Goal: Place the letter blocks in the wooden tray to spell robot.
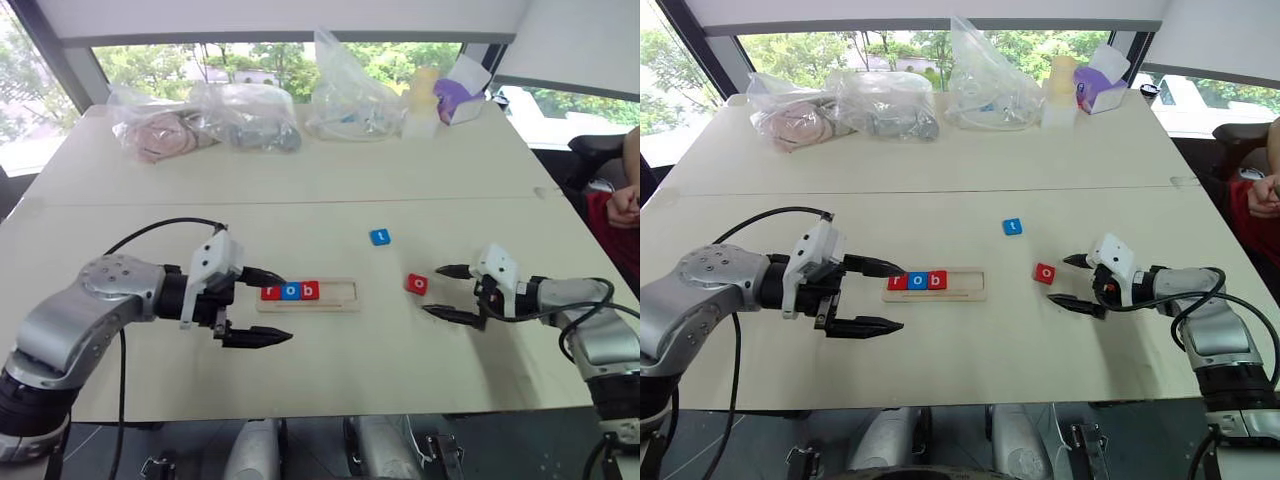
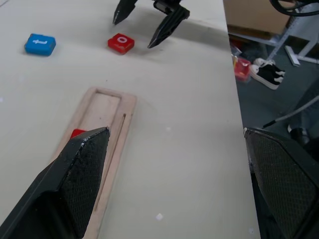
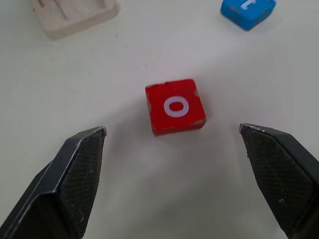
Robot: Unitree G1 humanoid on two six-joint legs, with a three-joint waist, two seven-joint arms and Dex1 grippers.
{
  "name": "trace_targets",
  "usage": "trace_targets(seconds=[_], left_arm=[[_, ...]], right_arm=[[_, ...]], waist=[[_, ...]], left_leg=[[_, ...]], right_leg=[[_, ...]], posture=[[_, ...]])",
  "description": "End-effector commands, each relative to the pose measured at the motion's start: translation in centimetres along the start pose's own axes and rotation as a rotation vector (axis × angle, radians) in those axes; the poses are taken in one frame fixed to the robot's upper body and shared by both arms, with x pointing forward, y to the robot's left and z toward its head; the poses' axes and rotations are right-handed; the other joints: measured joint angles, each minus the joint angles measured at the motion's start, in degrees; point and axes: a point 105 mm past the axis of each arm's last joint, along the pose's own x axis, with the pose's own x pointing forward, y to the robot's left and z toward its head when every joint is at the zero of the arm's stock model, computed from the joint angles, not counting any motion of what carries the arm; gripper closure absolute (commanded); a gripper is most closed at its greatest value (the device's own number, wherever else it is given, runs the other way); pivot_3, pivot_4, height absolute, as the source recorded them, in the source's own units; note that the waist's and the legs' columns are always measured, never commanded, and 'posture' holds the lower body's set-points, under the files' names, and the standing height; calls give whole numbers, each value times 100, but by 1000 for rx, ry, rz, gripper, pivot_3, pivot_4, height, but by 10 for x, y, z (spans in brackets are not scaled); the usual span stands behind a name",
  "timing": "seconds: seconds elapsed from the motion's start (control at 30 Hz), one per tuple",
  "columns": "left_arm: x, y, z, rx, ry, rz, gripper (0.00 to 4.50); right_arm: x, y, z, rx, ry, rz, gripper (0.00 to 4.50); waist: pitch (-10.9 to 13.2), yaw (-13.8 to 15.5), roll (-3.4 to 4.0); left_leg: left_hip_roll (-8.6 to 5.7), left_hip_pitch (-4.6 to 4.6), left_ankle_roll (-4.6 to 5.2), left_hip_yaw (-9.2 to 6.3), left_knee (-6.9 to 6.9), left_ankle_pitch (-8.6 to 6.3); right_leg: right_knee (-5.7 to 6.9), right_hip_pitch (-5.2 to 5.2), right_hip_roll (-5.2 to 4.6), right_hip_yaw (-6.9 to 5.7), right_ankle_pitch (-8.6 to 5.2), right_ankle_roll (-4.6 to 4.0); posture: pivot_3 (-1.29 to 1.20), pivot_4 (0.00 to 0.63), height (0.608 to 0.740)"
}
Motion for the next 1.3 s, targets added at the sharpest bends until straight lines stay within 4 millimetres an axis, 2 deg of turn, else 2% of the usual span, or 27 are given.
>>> trace_targets(seconds=[0.03, 0.2, 0.23, 0.3, 0.47, 0.5, 0.6, 0.7, 0.77, 0.9, 1.13, 1.3], left_arm=[[-9, 4, 7, 33, -6, 42, 0], [-12, 9, 8, 30, 2, 60, 0], [-13, 10, 7, 26, 6, 62, 0], [-16, 12, 3, 19, 21, 69, 0], [-24, 16, 0, 8, 38, 89, 0], [-25, 16, -1, 7, 42, 95, 0], [-32, 21, -6, 6, 66, 121, 0], [-39, 24, -9, 9, 86, 138, 0], [-41, 25, -11, 12, 95, 144, 0], [-39, 19, -14, 10, 103, 131, 0], [-26, 9, -21, 7, 105, 112, 0], [-24, 6, -22, -7, 94, 127, 0]], right_arm=[[7, -3, -1, -32, -14, 1, 58], [25, -6, -3, -34, -43, 10, 58], [28, -6, -2, -25, -54, 18, 289], [30, -3, -3, -26, -54, 44, 843], [28, -4, -4, -34, -45, 33, 3291], [27, -5, -1, -41, -47, 24, 3321], [31, -1, 39, -44, -163, 54, 3321], [41, 19, 85, -53, -275, 160, 3321], [49, 31, 99, -78, -278, 215, 3321], [69, 46, 110, -128, -236, 274, 3321], [96, 65, 105, -198, -168, 385, 3321], [107, 66, 105, -188, -162, 405, 3321]], waist=[[0, -5, -1], [-1, -19, -4], [-1, -17, -3], [-1, -18, -4], [-1, -9, -4], [-1, -9, -4], [-1, -14, -3], [3, -23, 2], [4, -8, 3], [4, 25, 2], [6, 45, -2], [6, 2, -2]], left_leg=[[0, 0, 0, 0, 0, 0], [2, 18, -1, 2, 1, 1], [3, 26, -1, 3, 0, 1], [3, 40, -1, 4, -2, 1], [3, 83, -1, 8, -9, 0], [3, 84, -1, 7, -8, 0], [3, 85, -1, 7, -7, 0], [5, 83, -1, 9, -13, 0], [8, 80, -2, 8, -17, 0], [5, 75, -2, -2, -23, 0], [-1, -4, -3, 0, 0, 0], [2, -1, -3, -4, -2, 0]], right_leg=[[0, 0, 0, 0, 0, 0], [2, 14, 3, 1, 1, -2], [2, 22, 4, 1, 1, -4], [3, 33, 4, 2, 1, -4], [1, 72, -1, 5, -6, -15], [1, 74, -1, 5, -9, -20], [1, 75, -3, 6, -10, -23], [5, 66, -3, 9, -10, -23], [14, 56, -2, 10, -4, -13], [13, 55, -5, 3, -7, -16], [13, -12, -15, -1, -3, -11], [19, -14, -9, -2, -3, -11]], posture=[[0, 150, 735], [0, 150, 735], [0, 150, 735], [0, 150, 735], [0, 150, 735], [0, 150, 735], [0, 150, 735], [0, 150, 735], [0, 150, 735], [0, 150, 735], [0, 150, 735], [0, 150, 735]])
